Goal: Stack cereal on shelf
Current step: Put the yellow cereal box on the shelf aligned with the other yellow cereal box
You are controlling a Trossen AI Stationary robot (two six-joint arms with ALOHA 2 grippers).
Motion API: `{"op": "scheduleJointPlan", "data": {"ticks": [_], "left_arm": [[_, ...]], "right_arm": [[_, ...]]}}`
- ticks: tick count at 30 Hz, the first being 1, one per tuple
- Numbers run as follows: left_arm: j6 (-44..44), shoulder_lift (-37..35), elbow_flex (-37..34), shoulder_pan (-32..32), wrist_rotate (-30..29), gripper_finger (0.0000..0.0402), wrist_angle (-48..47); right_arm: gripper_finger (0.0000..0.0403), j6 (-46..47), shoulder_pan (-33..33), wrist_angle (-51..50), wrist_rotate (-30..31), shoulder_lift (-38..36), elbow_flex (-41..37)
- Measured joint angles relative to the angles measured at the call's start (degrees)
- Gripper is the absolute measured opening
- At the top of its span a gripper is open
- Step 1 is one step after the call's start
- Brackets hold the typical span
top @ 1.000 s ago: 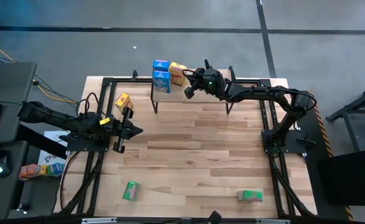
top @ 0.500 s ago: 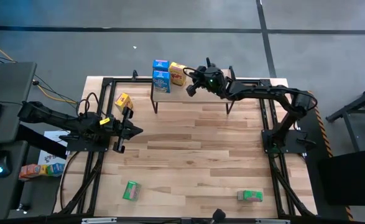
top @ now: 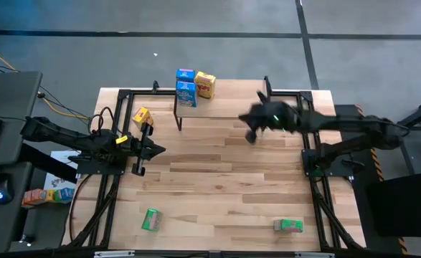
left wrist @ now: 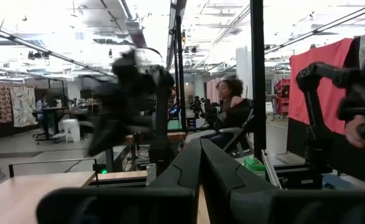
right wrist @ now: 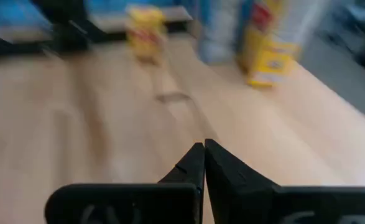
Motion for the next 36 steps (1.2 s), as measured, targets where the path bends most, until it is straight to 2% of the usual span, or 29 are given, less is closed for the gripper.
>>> {"op": "scheduleJointPlan", "data": {"ticks": [3,6,9,11,14,16,20,24,32,36], "left_arm": [[0.02,0.00,-0.02,0.00,-0.03,0.0003,-0.01],[0.37,0.00,-0.02,0.00,-0.09,0.0003,-0.01],[2.36,0.00,0.00,0.00,-0.11,0.0003,-0.03],[3.25,0.02,-0.02,-0.02,-0.11,0.0003,-0.08],[4.42,0.00,-0.02,0.00,-0.24,0.0003,-0.09],[4.59,0.02,-0.02,-0.04,-3.41,0.0004,0.12],[2.08,0.42,-0.02,0.02,-17.80,0.0025,-3.40],[-0.45,0.68,0.53,0.00,-28.91,0.0084,-9.61],[-11.52,2.27,13.46,1.19,-49.12,0.0237,-43.05],[-21.65,4.16,21.16,5.97,-51.26,0.0281,-62.36]], "right_arm": [[0.0000,0.77,6.11,16.43,-0.48,-6.08,-10.74],[0.0000,0.57,10.48,36.05,-3.01,-8.53,-19.96],[0.0000,-0.07,12.69,51.67,-5.82,-8.53,-25.39],[0.0000,-1.74,13.26,56.52,-6.43,-8.13,-26.72],[0.0000,-3.77,13.35,57.28,-6.50,-8.11,-26.75],[0.0000,-4.44,13.14,57.35,-6.50,-8.11,-26.43],[0.0000,-4.97,13.08,57.69,-6.49,-8.11,-26.43],[0.0000,-5.41,13.08,56.84,-6.40,-8.11,-26.43],[0.0000,-5.41,13.08,56.11,-5.04,-8.11,-26.41],[0.0000,-5.41,13.08,55.94,-5.03,-8.11,-26.38]]}}
